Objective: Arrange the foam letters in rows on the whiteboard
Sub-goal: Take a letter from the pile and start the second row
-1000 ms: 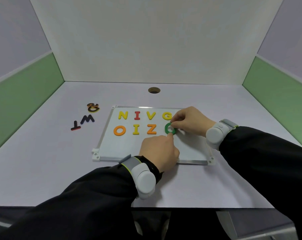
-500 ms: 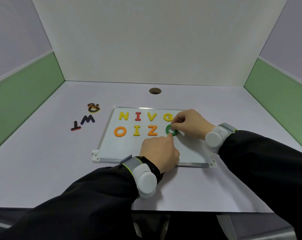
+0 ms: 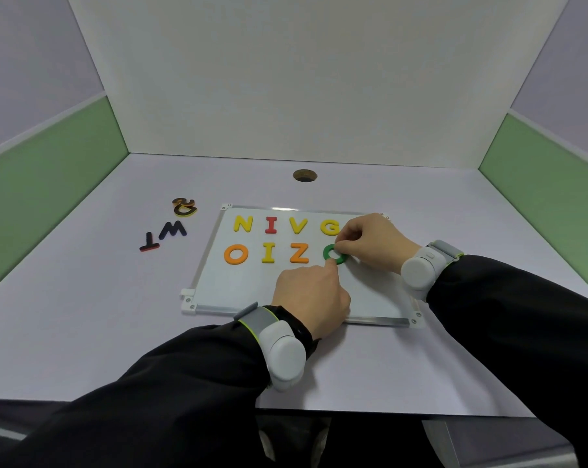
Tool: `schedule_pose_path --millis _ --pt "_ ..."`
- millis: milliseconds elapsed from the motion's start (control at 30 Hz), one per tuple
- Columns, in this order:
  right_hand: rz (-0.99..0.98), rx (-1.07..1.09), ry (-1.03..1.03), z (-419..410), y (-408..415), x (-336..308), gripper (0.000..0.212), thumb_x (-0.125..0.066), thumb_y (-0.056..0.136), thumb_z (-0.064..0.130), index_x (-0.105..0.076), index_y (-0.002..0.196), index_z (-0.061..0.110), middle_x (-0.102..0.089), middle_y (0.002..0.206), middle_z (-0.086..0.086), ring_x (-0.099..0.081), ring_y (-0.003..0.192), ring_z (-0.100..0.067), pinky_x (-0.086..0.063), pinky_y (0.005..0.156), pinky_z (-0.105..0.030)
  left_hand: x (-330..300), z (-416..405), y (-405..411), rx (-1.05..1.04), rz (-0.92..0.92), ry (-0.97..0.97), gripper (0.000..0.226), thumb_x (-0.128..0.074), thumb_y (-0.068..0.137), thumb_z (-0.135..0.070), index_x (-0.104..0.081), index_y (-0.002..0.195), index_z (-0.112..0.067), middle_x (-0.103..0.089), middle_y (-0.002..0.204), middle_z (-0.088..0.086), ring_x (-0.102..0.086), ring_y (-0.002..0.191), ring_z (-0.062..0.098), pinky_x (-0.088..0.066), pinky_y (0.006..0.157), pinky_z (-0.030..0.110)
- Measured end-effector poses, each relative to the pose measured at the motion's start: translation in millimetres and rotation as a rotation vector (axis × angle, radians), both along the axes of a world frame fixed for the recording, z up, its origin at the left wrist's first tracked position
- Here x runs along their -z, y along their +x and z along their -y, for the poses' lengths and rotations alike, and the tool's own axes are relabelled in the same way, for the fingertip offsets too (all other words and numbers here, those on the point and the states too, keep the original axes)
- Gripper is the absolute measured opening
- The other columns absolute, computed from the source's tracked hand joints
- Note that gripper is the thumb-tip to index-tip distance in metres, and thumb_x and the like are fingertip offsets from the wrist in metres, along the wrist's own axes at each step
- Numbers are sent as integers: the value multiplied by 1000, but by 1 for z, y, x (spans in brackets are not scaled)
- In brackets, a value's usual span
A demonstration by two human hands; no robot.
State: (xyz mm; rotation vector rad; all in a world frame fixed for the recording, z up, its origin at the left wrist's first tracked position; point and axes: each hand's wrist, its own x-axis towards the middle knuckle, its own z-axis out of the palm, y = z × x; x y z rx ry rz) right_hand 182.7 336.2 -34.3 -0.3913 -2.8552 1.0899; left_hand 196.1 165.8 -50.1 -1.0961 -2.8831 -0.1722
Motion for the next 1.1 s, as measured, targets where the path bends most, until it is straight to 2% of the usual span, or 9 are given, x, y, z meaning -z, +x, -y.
schedule_pose_path --millis 667,833,900,1033,1100 --pt "4 14 5 -2 -1 2 10 -68 87 18 -75 90 13 -72 88 1 -64 79 -14 -44 64 -17 -2 0 1 -3 14 -7 46 -35 97 -31 -41 138 -13 -53 79 2 -50 68 24 -33 58 32" --pt "-5 37 -34 -1 -3 2 10 -69 86 18 -76 90 12 -72 89 2 -65 82 -14 -46 67 -18 -3 1 1 11 2 -15 39 -36 97 -31 -45 130 -12 -52 79 2 -50 68 25 -33 57 32" --pt "-20 76 -101 -3 -4 0 10 -70 86 17 -76 90 10 -71 86 1 -63 76 -12 -46 67 -19 -4 2 1 14 -1 -15 35 -37 96 -30 -48 124 -12 -52 78 2 -51 68 25 -33 57 32" --pt "-22 137 -187 -5 -3 -7 9 -68 85 12 -74 88 6 -67 73 -1 -60 61 -15 -44 51 -18 -5 6 1 32 11 15 22 -39 95 -27 -51 105 -11 -47 71 1 -50 66 26 -30 54 31" --pt "-53 156 -218 -4 -4 -11 8 -68 84 11 -74 86 5 -66 73 -3 -60 60 -17 -47 53 -22 -6 9 1 41 19 20 17 -39 95 -26 -50 96 -12 -45 69 0 -50 65 26 -29 54 31"
